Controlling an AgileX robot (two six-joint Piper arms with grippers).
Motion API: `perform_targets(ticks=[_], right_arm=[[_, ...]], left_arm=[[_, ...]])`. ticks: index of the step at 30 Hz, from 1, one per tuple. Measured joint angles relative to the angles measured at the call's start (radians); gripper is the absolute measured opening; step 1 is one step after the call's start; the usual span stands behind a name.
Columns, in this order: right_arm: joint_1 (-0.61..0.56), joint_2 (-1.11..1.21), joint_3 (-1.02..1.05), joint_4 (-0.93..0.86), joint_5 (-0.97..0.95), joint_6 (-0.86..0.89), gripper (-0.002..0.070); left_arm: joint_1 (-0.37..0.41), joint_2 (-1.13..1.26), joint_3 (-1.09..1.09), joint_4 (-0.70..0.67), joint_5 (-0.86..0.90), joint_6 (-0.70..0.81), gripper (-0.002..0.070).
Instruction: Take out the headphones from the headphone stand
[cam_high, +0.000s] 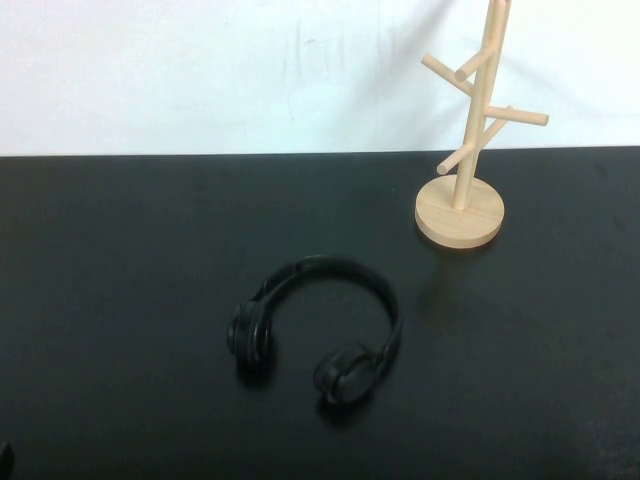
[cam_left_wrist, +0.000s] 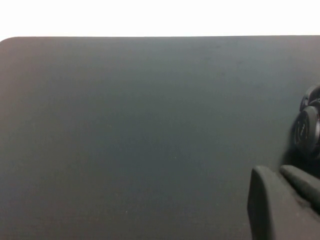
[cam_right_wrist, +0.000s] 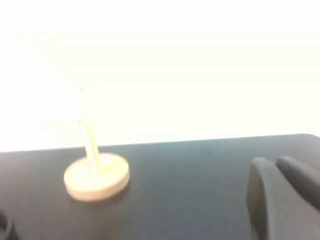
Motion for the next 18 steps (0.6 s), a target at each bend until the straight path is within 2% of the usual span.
perform_targets(ticks=[4, 6, 10, 18], right_arm=[[0.000, 0.000, 0.002, 0.359, 0.046, -0.432, -0.0006], [0.000, 0.000, 0.002, 0.442, 0.063, -0.555, -0.0006], [0.000, 0.000, 0.002, 0.492, 0.112, -0.626, -0.0006], [0.000, 0.000, 0.002, 0.459, 0.267, -0.627, -0.0006]], left_arm=[[0.000, 0.000, 0.000, 0.000, 0.000, 0.000, -0.0003], [0.000, 0.000, 0.000, 0.000, 0.000, 0.000, -0.0003], [0.000, 0.000, 0.000, 0.000, 0.000, 0.000, -0.0003], [0.000, 0.000, 0.000, 0.000, 0.000, 0.000, -0.0003]])
